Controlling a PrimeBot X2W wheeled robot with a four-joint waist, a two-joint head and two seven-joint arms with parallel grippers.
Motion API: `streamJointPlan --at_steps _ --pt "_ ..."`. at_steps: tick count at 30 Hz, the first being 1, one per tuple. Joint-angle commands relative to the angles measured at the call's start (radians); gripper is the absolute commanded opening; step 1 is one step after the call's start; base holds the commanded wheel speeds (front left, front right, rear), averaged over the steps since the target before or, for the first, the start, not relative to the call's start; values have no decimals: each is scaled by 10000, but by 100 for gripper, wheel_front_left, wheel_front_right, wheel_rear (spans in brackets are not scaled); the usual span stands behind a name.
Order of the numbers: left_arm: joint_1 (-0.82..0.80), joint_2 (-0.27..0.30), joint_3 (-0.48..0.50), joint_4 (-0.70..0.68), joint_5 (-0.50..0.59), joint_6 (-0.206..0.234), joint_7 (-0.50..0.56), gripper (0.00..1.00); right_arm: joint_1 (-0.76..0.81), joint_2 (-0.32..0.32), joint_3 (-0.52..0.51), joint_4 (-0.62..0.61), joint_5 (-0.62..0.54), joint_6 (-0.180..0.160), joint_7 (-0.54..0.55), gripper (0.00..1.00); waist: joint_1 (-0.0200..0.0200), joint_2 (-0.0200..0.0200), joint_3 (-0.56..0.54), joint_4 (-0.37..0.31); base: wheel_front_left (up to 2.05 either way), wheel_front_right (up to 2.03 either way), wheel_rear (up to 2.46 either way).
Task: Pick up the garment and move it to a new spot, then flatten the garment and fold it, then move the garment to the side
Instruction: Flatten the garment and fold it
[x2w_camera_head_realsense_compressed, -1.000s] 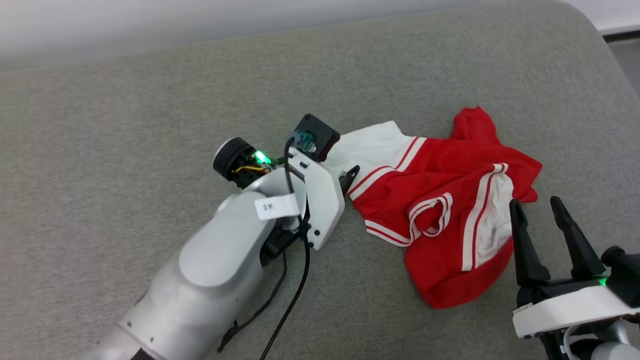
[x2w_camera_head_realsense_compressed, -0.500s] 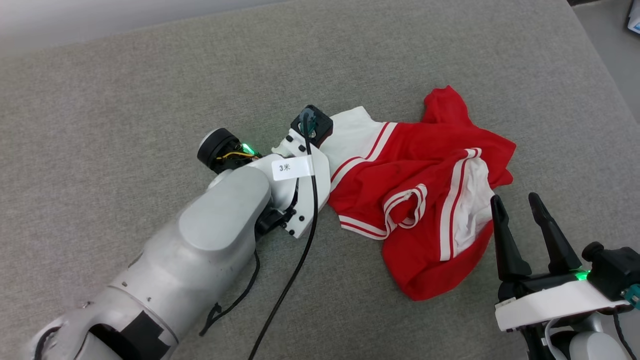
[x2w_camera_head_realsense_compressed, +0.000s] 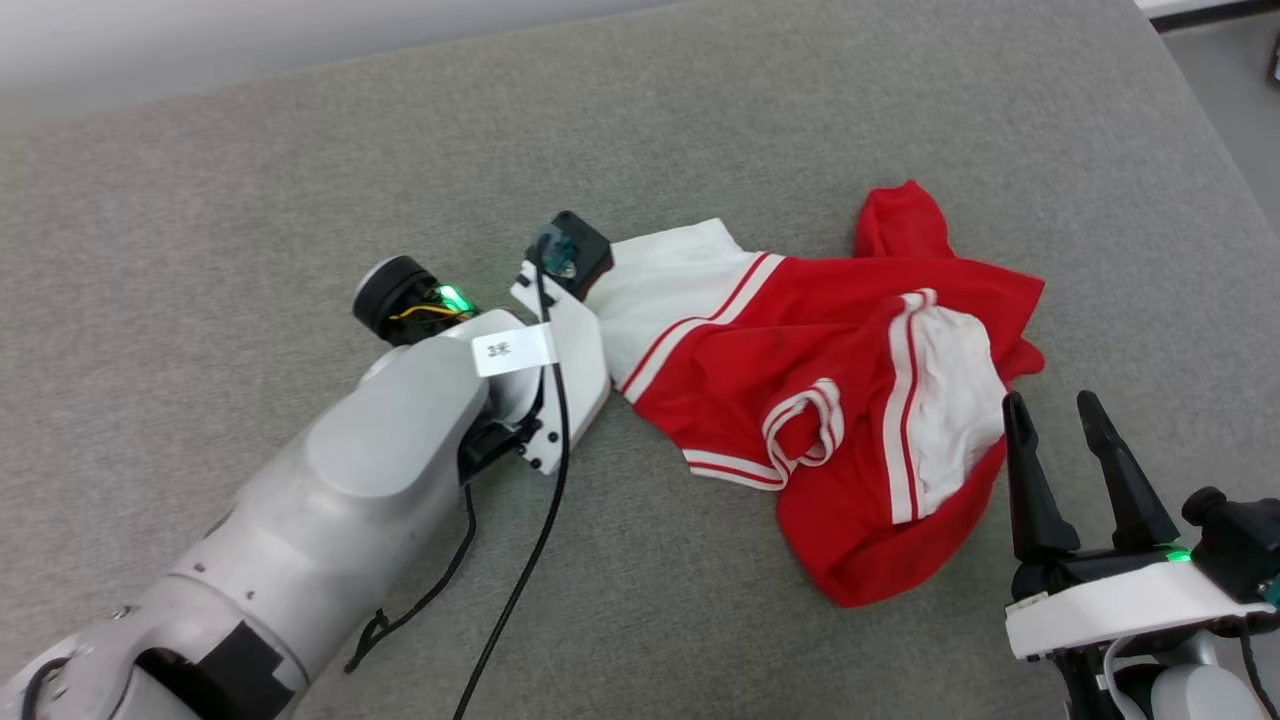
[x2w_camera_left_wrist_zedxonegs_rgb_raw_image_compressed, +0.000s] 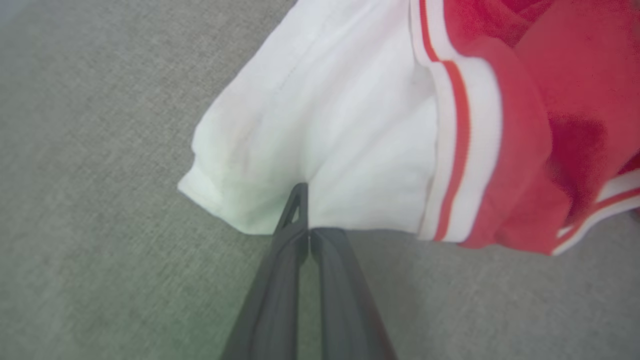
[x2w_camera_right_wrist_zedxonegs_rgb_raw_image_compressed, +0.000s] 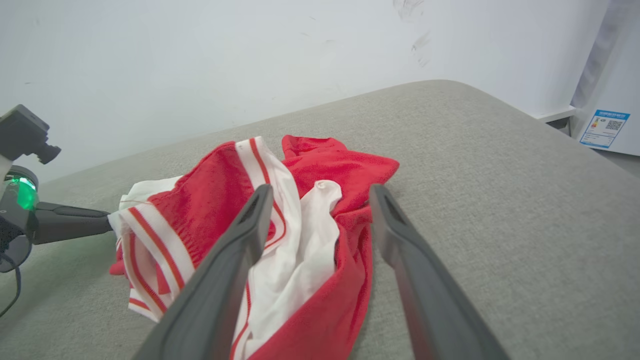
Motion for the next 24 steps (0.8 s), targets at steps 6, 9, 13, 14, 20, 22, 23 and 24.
streamJointPlan --at_steps 6,9,13,14,20,22,23,24 --pt "706 603 350 -345 -229 281 -853 0 225 19 -251 11 -166 -10 208 100 0 0 -646 732 0 0 0" --pt "1162 1002 623 -841 -411 579 -1224 0 286 18 -468 -85 -244 -10 325 100 0 0 -838 1084 0 0 0" --pt "2010 1645 1085 -1859 -738 1204 -1706 0 455 16 -633 -172 -333 -10 521 100 0 0 -1043 1488 0 0 0" --pt "2241 1837 1225 -2164 -821 1402 -1808 0 473 16 -696 -192 -313 -10 533 100 0 0 -1086 1604 0 0 0" --pt "4215 3100 2046 -4188 -1511 2789 -2217 0 686 16 -955 -231 -420 -10 754 100 0 0 -1409 2175 0 0 0" --pt "4936 3479 2282 -4873 -1734 3269 -2301 0 696 18 -1046 -239 -450 -9 824 100 0 0 -1505 2337 0 0 0" --pt "5330 3656 2361 -5190 -1863 3493 -2296 0 734 18 -1097 -233 -467 -9 857 100 0 0 -1541 2409 0 0 0" --pt "5729 3797 2461 -5476 -1999 3708 -2349 0 770 18 -1163 -219 -479 -10 892 100 0 0 -1591 2491 0 0 0"
